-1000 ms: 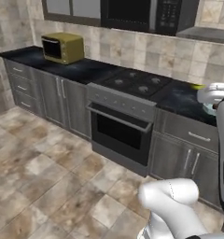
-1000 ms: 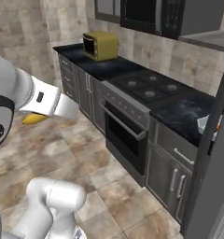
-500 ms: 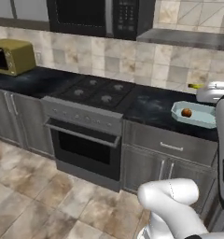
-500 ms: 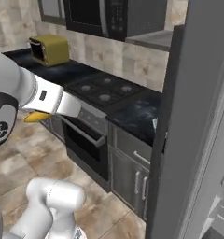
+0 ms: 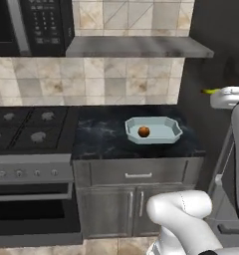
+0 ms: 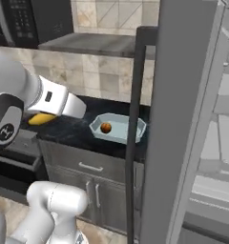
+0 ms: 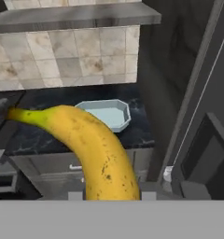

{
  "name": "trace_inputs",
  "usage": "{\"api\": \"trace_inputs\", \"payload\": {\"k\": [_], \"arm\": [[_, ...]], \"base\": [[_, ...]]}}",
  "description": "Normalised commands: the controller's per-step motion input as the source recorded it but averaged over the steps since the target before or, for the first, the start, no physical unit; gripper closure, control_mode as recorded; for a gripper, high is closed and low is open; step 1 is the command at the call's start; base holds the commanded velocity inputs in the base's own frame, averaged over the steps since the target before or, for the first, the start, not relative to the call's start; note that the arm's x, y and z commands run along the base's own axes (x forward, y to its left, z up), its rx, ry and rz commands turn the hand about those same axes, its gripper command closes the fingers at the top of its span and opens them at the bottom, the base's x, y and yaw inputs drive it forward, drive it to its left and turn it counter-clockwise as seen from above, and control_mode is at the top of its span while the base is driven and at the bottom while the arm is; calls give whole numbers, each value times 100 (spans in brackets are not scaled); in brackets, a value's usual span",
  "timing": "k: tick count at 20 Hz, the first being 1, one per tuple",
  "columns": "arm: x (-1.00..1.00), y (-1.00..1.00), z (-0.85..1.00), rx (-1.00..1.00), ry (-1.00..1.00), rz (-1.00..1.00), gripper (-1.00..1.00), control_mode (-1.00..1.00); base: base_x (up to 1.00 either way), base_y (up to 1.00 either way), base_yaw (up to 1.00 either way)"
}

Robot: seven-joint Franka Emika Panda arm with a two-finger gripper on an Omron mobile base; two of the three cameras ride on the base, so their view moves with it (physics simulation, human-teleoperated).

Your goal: Pick the banana and orange from the fridge and place them inside the tupperware on the counter.

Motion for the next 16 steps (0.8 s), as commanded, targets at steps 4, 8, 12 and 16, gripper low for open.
{"api": "trace_inputs", "payload": {"k": [4,8,12,16], "arm": [[0,0,0,0,0,0,100,100],[0,0,0,0,0,0,100,100],[0,0,0,0,0,0,100,100],[0,0,0,0,0,0,100,100]], "base": [[50,75,-48],[38,89,-36],[37,75,-39],[38,44,-44]]}}
